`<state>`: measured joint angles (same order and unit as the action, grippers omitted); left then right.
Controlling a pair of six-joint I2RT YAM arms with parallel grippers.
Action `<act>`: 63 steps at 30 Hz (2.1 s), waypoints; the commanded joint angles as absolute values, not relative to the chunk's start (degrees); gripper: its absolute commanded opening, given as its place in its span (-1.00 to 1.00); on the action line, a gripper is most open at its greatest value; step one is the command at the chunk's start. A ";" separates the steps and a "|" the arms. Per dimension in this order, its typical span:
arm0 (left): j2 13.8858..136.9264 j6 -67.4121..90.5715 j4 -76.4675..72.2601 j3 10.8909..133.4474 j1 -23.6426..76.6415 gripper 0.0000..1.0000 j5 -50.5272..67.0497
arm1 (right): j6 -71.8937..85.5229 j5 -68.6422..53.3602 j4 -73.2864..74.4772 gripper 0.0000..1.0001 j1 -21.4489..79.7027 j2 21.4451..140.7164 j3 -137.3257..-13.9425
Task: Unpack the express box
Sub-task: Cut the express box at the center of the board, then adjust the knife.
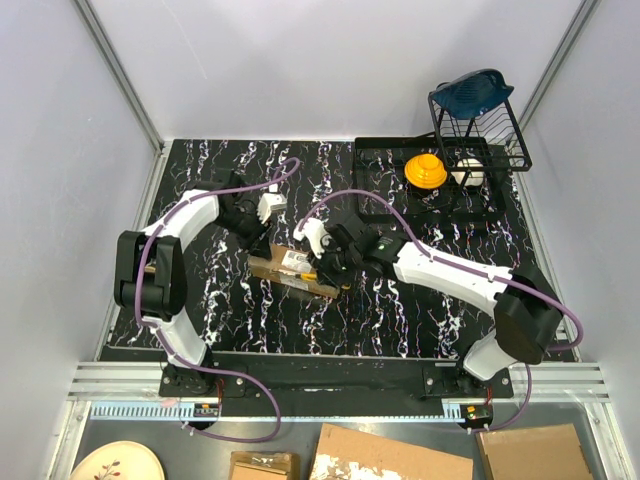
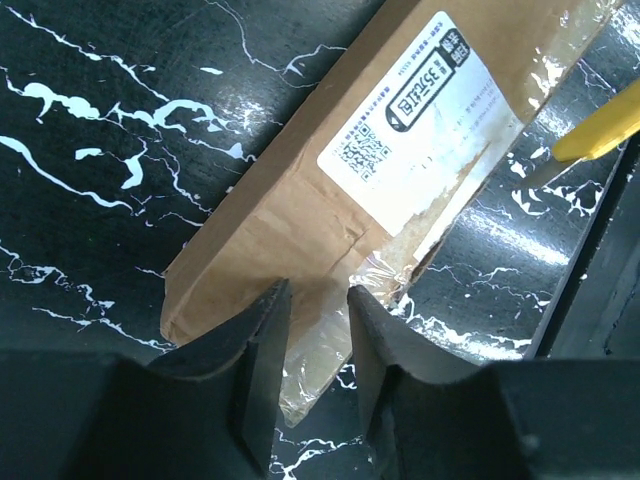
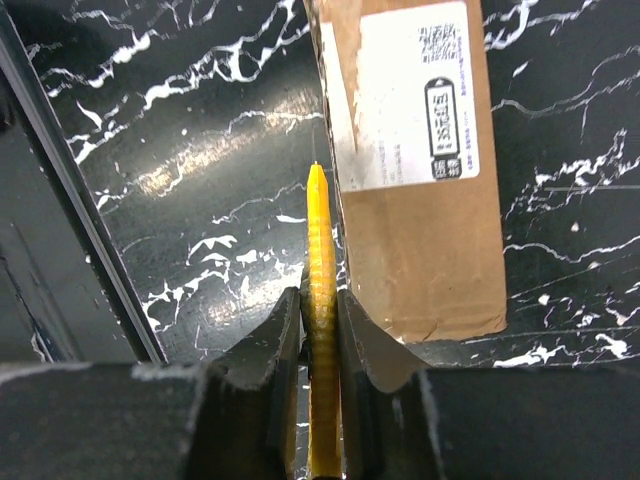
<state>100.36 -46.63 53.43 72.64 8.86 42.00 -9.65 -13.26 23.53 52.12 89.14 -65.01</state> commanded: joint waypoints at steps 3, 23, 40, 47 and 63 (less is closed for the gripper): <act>95.28 -50.71 62.81 78.73 7.74 -0.06 40.76 | -8.88 -15.82 25.22 -1.00 51.68 85.43 -70.75; 74.44 -62.49 72.35 77.08 23.73 0.98 56.34 | -2.46 -26.63 23.12 -1.00 51.86 78.67 -73.83; 87.27 -59.06 72.33 86.39 26.10 -0.79 56.61 | -6.06 -26.72 26.02 -1.00 52.12 77.43 -74.62; 87.89 -59.16 73.92 84.38 26.10 -1.00 61.69 | -7.38 -19.36 23.22 -0.83 52.03 76.21 -76.46; 83.76 11.01 10.08 77.37 18.90 -1.00 78.22 | 7.71 -13.43 6.78 0.41 37.53 55.55 -66.37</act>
<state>86.35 -17.98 38.00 81.30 20.91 72.14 1.06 -11.53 12.08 39.20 54.15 -69.87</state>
